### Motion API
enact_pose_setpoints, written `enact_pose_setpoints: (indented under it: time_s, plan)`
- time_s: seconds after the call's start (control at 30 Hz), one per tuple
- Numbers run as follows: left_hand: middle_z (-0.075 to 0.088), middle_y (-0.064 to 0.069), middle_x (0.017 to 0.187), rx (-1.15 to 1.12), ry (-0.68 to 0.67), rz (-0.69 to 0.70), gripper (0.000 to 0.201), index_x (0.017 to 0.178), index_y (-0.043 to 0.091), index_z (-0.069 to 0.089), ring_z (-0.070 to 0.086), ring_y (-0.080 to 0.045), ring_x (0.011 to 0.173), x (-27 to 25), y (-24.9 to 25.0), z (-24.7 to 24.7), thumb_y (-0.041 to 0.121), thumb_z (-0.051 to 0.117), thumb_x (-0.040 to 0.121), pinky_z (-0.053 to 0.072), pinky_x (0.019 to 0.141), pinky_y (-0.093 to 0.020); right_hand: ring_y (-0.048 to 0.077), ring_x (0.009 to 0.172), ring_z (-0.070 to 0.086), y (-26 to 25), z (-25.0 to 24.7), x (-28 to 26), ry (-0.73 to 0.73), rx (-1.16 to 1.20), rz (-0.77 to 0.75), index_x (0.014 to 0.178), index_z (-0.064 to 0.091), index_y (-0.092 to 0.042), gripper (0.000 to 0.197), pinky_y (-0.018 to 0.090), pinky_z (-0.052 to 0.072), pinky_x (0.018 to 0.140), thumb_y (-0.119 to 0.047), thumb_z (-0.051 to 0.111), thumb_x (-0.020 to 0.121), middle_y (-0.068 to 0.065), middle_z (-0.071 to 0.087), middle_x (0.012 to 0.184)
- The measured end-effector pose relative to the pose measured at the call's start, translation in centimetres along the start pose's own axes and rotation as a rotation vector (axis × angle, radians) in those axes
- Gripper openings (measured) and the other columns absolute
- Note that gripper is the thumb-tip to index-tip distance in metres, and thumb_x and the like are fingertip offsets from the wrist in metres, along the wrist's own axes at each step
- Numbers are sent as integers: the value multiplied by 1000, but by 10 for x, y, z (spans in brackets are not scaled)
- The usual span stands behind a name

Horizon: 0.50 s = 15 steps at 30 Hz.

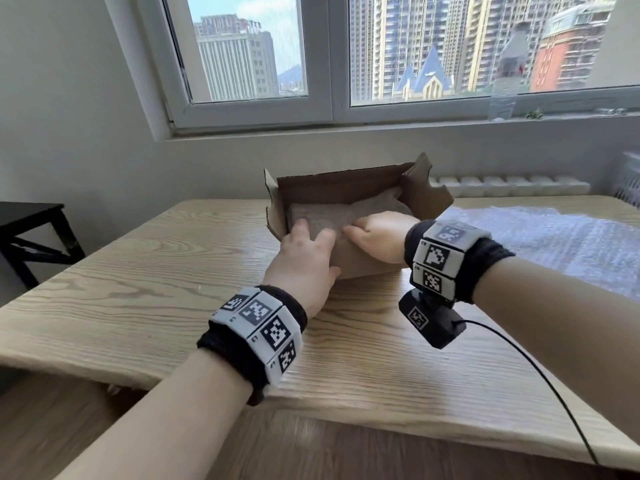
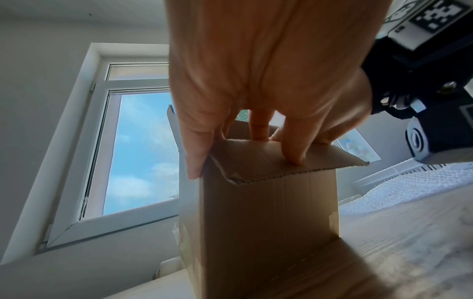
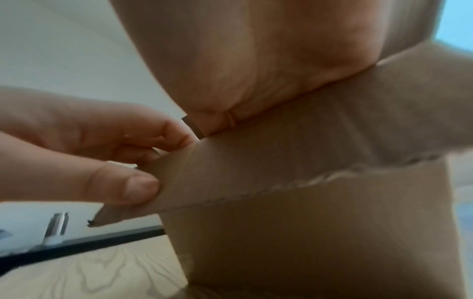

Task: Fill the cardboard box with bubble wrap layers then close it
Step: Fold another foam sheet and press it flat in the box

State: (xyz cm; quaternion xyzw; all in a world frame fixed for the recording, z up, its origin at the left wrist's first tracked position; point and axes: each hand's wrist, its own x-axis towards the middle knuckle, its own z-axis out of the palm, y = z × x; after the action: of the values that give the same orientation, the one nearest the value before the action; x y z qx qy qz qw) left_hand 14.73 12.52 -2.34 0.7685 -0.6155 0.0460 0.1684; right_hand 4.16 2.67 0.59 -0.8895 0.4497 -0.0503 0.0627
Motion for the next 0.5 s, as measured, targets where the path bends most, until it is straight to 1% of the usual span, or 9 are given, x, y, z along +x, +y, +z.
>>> enact_pose_setpoints:
  time_s: [0.07,0.1,0.13,0.2,0.3,0.37,0.4,0.43,0.5]
  plan:
    - [22,-17,149,15,-16,2,45,132,19,40,32,-34,131,3,-1,-1,30,55,91,36,106,-41,29,120,51,6,-3,-1,38,63,-34,117,60,-10,48,33,38,98,-41,28,99,13,59,127]
    - [22,-16,150,33,-31,3,44,131,19,40,31,-35,131,4,-1,-1,31,55,91,35,106,-41,29,119,50,10,-4,-2,87,88,-45,113,61,-9,44,33,38,97,-37,30,99,14,60,123]
    - [21,-15,151,71,-48,4,44,131,19,41,28,-35,131,6,0,-1,33,54,91,34,106,-42,31,119,49,14,-5,-2,156,80,-48,111,62,-8,41,33,38,98,-34,32,99,15,60,122]
    - [14,-11,155,179,-83,2,45,130,21,42,19,-34,134,10,2,0,39,51,90,31,107,-45,33,125,41,21,-4,-2,258,-7,-18,114,62,-11,40,38,35,106,-33,32,98,15,57,125]
    - [9,-3,159,242,-119,-10,52,132,22,44,-1,-32,144,17,5,1,48,49,87,18,112,-57,33,133,30,25,3,-1,235,-47,13,127,56,-13,43,43,27,113,-33,32,97,17,50,133]
    - [16,-2,158,231,-157,-25,58,133,23,43,-6,-32,146,24,5,-1,55,48,85,14,114,-60,34,132,32,24,6,-2,198,-31,4,131,51,-11,45,40,26,114,-33,29,98,20,48,132]
    - [24,-3,155,222,-179,-35,59,131,23,44,-2,-33,146,27,4,-2,58,48,83,17,113,-59,35,130,35,23,6,-3,180,-19,3,131,49,-11,45,38,27,112,-33,29,99,22,49,131]
    - [33,-6,149,220,-198,-44,58,128,24,45,7,-35,144,29,4,-2,61,48,82,22,112,-58,35,127,39,22,6,-2,162,4,8,132,47,-10,45,37,30,109,-34,29,98,24,49,129]
    - [49,-6,133,234,-218,-58,55,118,26,47,32,-35,133,32,5,-3,65,47,79,32,106,-55,36,124,45,18,3,1,117,68,36,133,44,-10,47,37,38,104,-37,32,96,26,47,130]
